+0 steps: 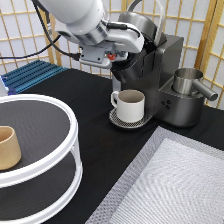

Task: Make coffee

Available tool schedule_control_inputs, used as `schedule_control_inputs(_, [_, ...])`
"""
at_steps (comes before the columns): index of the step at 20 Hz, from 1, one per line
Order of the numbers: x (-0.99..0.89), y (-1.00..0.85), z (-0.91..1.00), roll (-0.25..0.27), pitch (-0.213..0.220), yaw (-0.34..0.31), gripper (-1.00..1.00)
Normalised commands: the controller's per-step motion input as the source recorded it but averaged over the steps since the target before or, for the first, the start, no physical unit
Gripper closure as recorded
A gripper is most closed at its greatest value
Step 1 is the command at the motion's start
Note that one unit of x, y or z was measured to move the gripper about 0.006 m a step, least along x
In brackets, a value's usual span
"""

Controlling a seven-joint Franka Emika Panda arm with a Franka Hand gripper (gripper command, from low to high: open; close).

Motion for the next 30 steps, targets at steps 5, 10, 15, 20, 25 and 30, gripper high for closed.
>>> schedule_control_inputs(5, [0.00,0.27,0.20,-0.355,0.096,-0.032,1.00])
schedule_control_inputs(10, [0.10,0.22,0.25,-0.238,0.082,0.000,1.00])
schedule_control_inputs(15, [0.08,0.16,0.15,-0.145,0.018,0.000,1.00])
schedule_control_inputs(20, [0.11,0.28,0.04,-0.132,-0.018,0.003,1.00])
schedule_control_inputs(25, [0.03,0.38,0.00,-0.115,-0.057,0.000,1.00])
schedule_control_inputs(30, [0.00,0.08,0.00,-0.068,-0.070,0.000,1.00])
